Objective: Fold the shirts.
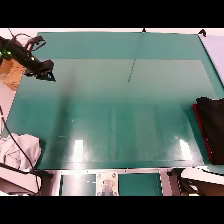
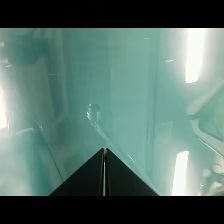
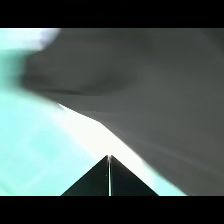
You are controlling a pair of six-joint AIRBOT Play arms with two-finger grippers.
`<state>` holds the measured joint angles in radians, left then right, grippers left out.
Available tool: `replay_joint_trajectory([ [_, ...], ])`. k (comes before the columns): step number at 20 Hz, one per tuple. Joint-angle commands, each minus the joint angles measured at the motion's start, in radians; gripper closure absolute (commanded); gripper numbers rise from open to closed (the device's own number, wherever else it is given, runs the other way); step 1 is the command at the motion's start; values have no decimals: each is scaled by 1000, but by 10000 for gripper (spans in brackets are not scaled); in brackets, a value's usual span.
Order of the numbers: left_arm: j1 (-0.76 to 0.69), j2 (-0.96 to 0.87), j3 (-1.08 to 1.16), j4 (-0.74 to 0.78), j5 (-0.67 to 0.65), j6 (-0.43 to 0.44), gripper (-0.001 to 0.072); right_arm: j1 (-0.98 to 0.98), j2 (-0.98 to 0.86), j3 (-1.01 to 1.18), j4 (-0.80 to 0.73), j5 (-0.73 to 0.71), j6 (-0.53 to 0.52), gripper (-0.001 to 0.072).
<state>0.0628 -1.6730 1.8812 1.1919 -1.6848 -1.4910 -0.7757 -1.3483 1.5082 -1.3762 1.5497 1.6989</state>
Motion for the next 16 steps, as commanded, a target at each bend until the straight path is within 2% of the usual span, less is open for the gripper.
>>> replay_joint_trajectory([
  [1,-51,129,-110,2,58,-1,678,241,87,-28,139,-119,-86,695],
  [5,-127,426,-523,3,205,7,678,486,327,-373,135,-229,-111,695],
  [8,-143,616,-793,-2,274,6,678,610,520,-652,139,-308,-82,694],
  [11,-143,698,-900,2,287,8,678,683,631,-798,139,-385,-77,694],
  [16,-143,699,-902,2,272,7,678,698,650,-833,138,-361,-77,694],
])
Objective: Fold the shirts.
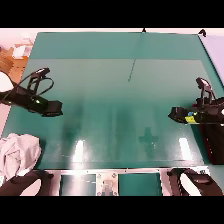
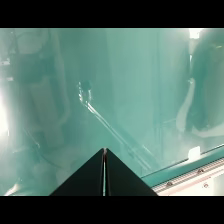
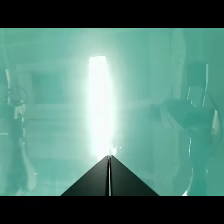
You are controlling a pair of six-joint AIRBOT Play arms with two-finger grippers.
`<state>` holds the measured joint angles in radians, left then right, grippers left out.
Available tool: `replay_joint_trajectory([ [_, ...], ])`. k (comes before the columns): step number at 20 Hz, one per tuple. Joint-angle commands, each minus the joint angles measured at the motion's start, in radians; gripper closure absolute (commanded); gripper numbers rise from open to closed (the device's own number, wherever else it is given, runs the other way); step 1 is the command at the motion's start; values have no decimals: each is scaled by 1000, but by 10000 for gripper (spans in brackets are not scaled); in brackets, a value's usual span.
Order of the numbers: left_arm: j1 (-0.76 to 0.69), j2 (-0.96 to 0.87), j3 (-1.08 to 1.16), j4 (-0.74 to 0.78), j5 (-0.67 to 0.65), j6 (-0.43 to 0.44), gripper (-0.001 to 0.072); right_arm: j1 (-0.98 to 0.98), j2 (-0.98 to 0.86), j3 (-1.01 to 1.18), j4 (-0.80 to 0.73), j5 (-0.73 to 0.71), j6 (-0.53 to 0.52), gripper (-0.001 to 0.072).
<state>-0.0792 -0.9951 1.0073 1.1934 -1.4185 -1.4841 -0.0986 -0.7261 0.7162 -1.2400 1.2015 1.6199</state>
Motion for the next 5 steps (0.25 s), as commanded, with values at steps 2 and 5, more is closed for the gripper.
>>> replay_joint_trajectory([
  [2,-1,21,-28,0,5,0,677,21,27,-41,2,-12,2,694],
  [5,-1,21,-28,0,1,0,677,21,27,-41,2,-13,2,694],
])
